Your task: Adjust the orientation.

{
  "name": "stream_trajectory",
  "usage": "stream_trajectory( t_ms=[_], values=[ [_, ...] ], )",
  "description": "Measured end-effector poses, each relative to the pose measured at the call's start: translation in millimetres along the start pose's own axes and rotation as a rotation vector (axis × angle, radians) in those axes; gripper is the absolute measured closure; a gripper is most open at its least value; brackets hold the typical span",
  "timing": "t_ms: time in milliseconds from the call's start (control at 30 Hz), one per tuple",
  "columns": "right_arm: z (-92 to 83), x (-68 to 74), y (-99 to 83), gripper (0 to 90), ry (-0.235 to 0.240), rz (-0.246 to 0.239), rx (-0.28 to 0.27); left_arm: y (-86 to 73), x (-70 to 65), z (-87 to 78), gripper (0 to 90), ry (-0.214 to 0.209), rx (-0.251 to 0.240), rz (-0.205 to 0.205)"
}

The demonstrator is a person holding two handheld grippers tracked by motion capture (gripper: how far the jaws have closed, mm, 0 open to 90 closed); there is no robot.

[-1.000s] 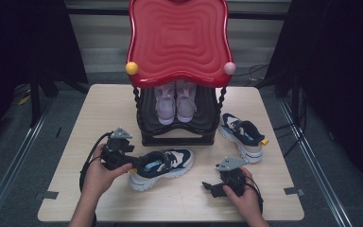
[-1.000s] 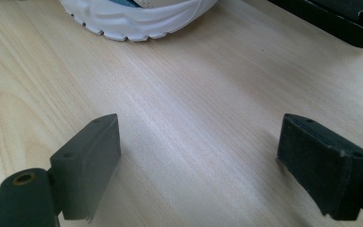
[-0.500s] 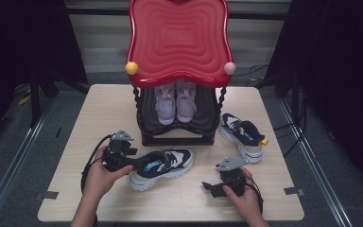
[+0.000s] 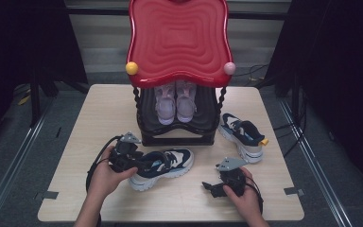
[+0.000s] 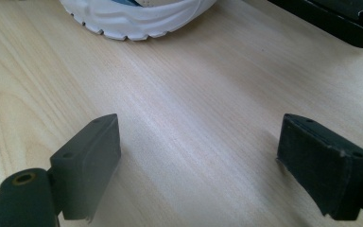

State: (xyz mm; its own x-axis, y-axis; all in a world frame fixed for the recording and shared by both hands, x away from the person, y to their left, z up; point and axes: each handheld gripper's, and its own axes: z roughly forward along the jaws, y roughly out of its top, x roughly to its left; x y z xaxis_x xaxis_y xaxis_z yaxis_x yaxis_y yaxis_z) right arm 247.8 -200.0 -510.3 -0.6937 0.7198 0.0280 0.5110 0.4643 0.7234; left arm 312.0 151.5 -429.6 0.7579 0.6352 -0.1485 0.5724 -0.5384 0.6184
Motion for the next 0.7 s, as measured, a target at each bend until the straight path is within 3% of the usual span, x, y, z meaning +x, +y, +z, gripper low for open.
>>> stream_trajectory(
  t_ms=[233, 700],
  values=[
    [0.0, 0.0, 0.0, 13.5, 0.000, 0.000, 0.000, -1.6, 2.7, -3.2, 58.6, 0.032, 0.033, 0.008],
    [0.0, 0.0, 0.0, 13.5, 0.000, 0.000, 0.000, -5.7, 2.7, -7.0, 60.0, 0.039, 0.033, 0.005]
  ],
)
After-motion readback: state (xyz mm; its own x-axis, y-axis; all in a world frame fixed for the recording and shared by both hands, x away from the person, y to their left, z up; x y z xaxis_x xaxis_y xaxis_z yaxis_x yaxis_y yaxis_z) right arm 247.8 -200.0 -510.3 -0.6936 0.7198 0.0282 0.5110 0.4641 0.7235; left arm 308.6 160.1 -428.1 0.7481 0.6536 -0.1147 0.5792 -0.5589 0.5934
